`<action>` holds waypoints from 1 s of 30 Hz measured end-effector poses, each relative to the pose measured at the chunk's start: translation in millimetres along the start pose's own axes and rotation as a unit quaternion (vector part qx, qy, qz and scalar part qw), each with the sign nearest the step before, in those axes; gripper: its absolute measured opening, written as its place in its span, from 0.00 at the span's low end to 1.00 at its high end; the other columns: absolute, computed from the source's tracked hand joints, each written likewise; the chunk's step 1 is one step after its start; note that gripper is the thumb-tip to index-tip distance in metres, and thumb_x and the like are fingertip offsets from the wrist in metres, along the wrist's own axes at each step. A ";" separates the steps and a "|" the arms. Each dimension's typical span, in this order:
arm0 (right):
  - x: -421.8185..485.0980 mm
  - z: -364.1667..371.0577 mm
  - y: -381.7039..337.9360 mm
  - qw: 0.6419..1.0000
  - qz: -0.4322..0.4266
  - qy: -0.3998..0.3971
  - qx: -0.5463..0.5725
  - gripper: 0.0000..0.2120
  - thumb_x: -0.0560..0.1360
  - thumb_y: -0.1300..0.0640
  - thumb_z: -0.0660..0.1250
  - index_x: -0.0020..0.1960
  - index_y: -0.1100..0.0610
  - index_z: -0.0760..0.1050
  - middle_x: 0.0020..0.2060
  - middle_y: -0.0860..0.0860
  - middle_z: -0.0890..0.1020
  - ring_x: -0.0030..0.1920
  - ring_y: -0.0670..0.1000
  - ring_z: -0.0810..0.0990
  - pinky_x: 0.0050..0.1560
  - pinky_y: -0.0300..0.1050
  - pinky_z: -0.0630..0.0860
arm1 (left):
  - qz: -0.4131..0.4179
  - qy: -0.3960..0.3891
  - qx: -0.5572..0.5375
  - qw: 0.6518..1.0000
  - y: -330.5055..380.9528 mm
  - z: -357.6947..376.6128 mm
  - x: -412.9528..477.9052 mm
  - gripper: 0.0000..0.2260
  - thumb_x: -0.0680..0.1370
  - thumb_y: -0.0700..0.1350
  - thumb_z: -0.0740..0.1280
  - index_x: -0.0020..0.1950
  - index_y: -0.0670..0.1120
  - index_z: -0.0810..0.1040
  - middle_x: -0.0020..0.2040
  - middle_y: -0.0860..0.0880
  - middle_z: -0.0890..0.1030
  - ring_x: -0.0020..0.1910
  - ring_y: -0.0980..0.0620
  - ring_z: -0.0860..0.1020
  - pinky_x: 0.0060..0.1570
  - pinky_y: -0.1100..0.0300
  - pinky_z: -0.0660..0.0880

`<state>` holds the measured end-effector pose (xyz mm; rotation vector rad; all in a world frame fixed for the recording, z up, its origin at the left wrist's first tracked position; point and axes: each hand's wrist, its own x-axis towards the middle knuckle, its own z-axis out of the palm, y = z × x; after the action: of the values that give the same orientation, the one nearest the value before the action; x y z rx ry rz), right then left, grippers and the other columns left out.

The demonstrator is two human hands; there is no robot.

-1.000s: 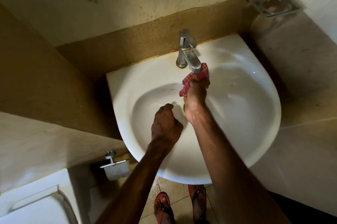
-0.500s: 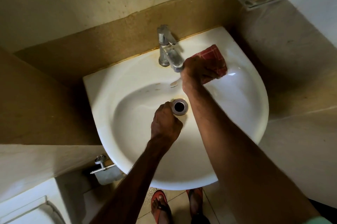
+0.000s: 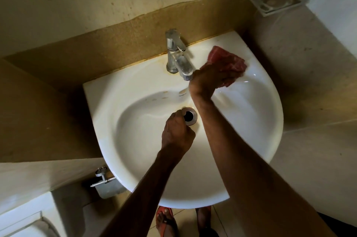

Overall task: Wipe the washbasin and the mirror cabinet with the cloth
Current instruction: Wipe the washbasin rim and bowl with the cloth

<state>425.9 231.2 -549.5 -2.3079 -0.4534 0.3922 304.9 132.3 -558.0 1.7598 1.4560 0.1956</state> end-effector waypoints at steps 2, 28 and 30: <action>-10.2 -1.5 6.8 0.994 -0.101 0.018 -0.033 0.41 0.81 0.66 0.65 0.83 0.65 0.42 0.79 0.74 0.40 0.79 0.76 0.36 0.80 0.71 0.45 | 0.008 -0.004 0.002 1.000 -3.2 3.8 0.7 0.18 0.75 0.38 0.66 0.65 0.44 0.77 0.59 0.47 0.82 0.58 0.45 0.80 0.59 0.50 0.79; 57.2 -144.6 127.8 0.819 -0.361 0.055 -0.442 0.41 0.81 0.47 0.67 0.84 0.60 0.50 0.81 0.68 0.59 0.80 0.69 0.60 0.79 0.64 0.62 | 0.207 0.090 0.210 0.951 104.8 39.0 30.9 0.35 0.77 0.42 0.68 0.81 0.39 0.57 0.83 0.38 0.53 0.82 0.40 0.54 0.80 0.50 0.57; 63.4 -142.9 125.7 0.815 -0.381 0.052 -0.434 0.40 0.81 0.47 0.64 0.84 0.60 0.50 0.81 0.67 0.59 0.80 0.70 0.60 0.79 0.65 0.61 | 0.205 0.097 0.277 0.934 108.5 40.4 42.4 0.38 0.79 0.46 0.65 0.83 0.39 0.48 0.83 0.37 0.44 0.83 0.38 0.45 0.82 0.47 0.49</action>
<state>566.1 87.7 -551.7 -2.6555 -1.7001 -0.4461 422.9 150.7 -527.5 2.5687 1.3425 0.1883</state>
